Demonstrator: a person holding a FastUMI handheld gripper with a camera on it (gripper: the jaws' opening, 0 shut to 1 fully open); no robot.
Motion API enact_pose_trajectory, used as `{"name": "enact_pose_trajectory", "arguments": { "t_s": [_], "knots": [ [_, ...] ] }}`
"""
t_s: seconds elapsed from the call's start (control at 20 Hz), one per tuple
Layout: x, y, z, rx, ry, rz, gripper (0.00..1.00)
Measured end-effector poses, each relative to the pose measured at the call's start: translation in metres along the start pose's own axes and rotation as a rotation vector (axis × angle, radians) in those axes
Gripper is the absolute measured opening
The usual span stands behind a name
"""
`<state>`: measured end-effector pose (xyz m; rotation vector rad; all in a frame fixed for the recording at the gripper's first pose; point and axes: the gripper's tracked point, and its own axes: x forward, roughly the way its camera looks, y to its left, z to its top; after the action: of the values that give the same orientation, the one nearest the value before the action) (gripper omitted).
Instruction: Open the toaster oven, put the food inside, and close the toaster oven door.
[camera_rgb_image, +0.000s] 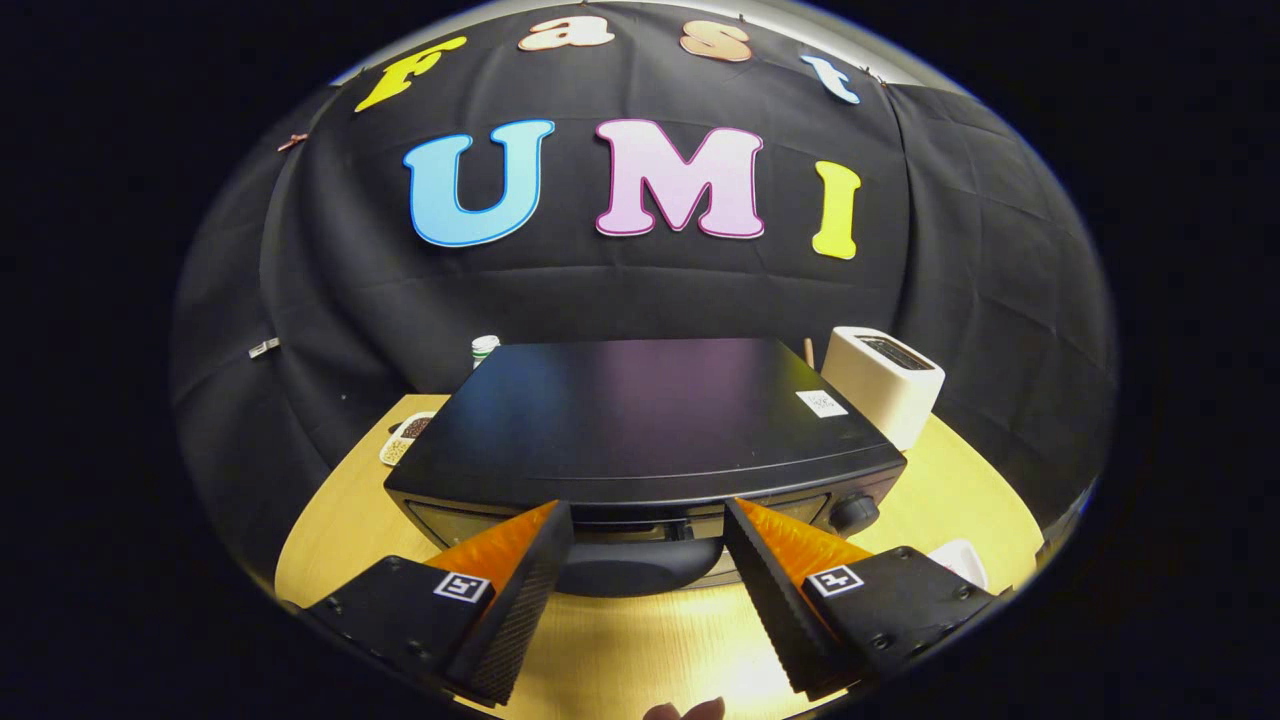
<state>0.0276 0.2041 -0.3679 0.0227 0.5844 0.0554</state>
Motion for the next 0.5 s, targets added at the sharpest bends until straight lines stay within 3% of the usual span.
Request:
{"name": "enact_pose_trajectory", "arguments": {
  "t_s": [0.5],
  "knots": [
    [-0.030,-0.002,-0.033,0.011,0.018,0.003,0.99]
  ]
}}
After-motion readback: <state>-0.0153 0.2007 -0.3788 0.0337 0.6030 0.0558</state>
